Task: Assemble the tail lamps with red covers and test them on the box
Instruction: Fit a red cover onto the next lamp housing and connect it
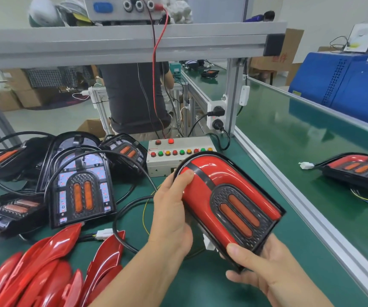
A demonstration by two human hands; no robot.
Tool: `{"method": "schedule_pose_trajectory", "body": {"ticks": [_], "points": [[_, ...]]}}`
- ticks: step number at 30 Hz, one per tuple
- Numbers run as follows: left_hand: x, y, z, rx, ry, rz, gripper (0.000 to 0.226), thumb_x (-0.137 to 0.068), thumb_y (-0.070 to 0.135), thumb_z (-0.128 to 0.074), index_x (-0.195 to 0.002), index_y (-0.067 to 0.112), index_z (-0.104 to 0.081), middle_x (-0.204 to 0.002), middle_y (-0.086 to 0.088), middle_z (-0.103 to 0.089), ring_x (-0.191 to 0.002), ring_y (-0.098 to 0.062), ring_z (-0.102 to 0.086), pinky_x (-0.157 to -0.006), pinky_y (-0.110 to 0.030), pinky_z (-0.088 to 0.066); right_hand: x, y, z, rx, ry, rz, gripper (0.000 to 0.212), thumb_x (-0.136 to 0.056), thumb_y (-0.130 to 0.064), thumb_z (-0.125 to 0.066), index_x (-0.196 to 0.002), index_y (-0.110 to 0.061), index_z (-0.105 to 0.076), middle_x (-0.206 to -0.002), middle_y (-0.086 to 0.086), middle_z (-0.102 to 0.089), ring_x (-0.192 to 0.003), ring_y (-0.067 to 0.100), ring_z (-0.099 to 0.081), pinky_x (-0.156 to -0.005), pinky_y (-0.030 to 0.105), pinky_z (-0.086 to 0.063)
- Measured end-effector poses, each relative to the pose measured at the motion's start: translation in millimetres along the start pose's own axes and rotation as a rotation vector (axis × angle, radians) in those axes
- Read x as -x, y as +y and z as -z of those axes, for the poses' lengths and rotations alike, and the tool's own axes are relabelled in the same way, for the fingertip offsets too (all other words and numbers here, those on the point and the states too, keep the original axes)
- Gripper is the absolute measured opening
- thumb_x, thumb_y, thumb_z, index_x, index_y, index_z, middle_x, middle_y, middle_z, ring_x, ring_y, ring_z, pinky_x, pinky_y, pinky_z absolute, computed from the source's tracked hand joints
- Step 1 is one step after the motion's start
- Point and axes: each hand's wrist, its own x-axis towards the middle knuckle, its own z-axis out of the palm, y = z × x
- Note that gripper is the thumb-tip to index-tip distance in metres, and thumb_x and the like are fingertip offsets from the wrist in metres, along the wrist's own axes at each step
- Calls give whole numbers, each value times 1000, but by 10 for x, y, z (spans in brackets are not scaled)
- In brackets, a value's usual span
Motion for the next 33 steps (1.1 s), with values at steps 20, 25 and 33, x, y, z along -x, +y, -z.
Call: {"method": "schedule_pose_trajectory", "body": {"ticks": [20, 25, 33], "points": [[-61, 54, 165, -173, -141, 40, 35, -81, 35, -64, -109, 13, -67, -100, -11, -73, -79, -19, -68, -74, -39, -57, 58, 72, 61, 2, -8, 18, 80, -41, -24, -94, -115, -20, -62, -101, 7, -74, -88, 26, -72, -61, 38, -58], [-39, 6, 135, -131, -92, -76, 23, -85, 31, -62, -101, 15, -69, -93, -8, -74, -75, -16, -68, -65, -32, -57, 61, 61, 18, 72, 63, 107, 78, -34, -30, -99, -105, -24, -67, -97, 4, -75, -85, 22, -73, -58, 37, -58], [-99, 6, 42, -137, -95, -46, 31, -90, 37, -58, -114, 18, -62, -101, -4, -73, -87, -18, -69, -74, -35, -58, -48, 93, 38, 14, 161, 164, 68, -40, -18, -85, -105, -18, -64, -90, 2, -75, -80, 18, -73, -53, 34, -57]]}}
